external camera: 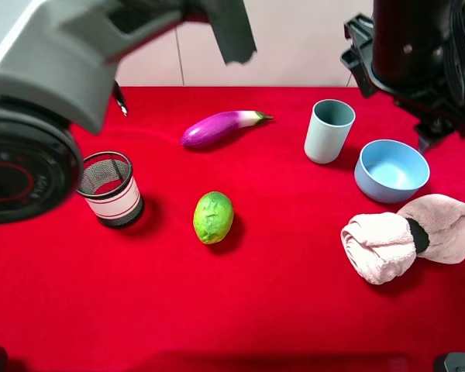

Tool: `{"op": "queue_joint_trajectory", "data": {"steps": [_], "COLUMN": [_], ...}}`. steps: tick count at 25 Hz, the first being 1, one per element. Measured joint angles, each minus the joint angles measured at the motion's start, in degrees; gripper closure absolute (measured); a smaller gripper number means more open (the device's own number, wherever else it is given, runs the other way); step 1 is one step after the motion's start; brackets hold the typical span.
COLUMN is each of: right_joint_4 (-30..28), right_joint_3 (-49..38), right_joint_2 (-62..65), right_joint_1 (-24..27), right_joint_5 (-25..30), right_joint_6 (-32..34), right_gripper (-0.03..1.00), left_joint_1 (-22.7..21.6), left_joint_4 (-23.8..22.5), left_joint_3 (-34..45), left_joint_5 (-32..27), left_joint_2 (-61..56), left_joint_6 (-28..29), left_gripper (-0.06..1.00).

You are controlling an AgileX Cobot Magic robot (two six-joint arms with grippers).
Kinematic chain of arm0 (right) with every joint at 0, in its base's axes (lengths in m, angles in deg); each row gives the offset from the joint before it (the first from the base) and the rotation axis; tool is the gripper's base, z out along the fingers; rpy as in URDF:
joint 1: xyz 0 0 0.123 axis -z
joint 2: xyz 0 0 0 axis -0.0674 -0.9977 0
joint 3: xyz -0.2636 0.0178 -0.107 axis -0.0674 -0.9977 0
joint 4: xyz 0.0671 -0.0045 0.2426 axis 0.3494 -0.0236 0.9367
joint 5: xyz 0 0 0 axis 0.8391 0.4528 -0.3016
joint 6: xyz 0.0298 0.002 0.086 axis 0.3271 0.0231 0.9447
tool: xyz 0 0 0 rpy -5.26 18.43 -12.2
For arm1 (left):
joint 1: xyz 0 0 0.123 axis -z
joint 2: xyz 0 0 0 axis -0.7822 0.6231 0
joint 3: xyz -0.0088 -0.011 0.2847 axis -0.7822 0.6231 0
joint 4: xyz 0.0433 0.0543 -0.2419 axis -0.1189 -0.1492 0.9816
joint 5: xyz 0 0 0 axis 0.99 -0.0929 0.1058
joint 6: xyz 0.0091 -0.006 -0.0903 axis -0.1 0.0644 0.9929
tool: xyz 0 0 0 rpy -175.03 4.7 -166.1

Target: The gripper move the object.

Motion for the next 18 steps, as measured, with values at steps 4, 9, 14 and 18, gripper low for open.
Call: {"op": "queue_joint_trajectory", "data": {"steps": [4,9,14,18], "right_joint_4": [0.0,0.0,0.0,0.0], "right_joint_3": [0.0,0.0,0.0,0.0], "right_joint_2": [0.0,0.0,0.0,0.0], "right_joint_1": [0.0,0.0,0.0,0.0], "right_joint_5": [0.0,0.0,0.0,0.0], "right_joint_6": [0.0,0.0,0.0,0.0], "right_gripper": [0.28,0.28,0.28,0.28], "left_joint_1": [-1.96,-4.63,-7.85,-11.92], "left_joint_4": [-0.1,-0.49,1.0,6.54], "left_joint_3": [3.49,12.92,21.75,28.18], "left_joint_5": [0.0,0.0,-0.05,-0.05], "left_joint_2": [-3.23,-9.13,-16.28,-21.95], "left_joint_6": [0.33,1.08,-0.81,-4.3], "left_gripper": [0.07,0.07,0.07,0.07]}}
